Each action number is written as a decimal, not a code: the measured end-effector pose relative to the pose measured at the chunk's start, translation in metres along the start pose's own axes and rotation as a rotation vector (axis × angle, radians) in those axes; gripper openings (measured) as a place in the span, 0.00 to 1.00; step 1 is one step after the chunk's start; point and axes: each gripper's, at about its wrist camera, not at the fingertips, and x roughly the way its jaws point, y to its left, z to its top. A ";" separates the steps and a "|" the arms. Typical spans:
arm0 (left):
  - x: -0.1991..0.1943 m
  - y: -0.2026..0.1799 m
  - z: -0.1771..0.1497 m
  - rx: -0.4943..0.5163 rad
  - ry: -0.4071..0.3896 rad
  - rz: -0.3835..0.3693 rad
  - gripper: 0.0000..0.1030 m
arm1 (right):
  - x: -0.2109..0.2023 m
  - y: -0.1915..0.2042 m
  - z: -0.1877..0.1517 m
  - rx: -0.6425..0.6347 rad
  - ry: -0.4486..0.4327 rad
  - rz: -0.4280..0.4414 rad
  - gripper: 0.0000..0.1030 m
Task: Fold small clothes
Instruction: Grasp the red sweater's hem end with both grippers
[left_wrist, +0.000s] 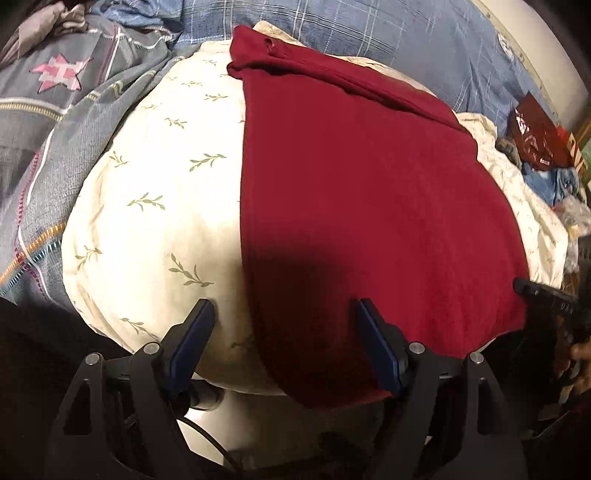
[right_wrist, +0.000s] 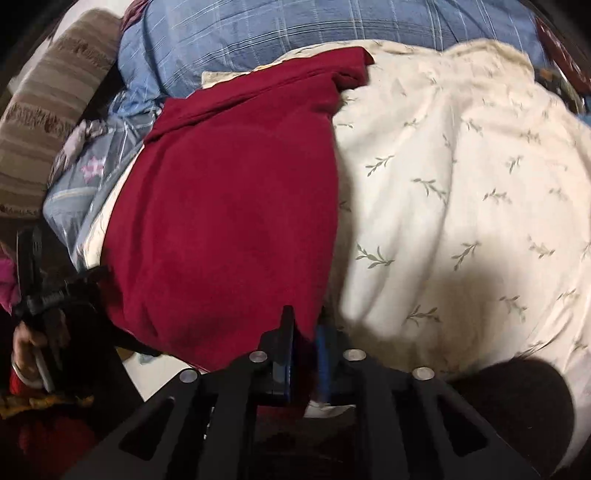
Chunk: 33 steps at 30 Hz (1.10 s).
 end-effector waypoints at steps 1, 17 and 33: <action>0.000 -0.001 -0.001 0.005 -0.002 0.005 0.76 | 0.001 0.000 0.000 0.008 0.001 0.003 0.33; 0.009 -0.011 -0.004 0.027 -0.015 0.042 0.83 | 0.021 0.009 -0.007 -0.029 0.036 0.128 0.41; -0.013 -0.006 0.006 0.024 -0.021 -0.088 0.07 | -0.001 0.029 -0.001 -0.085 0.030 0.218 0.13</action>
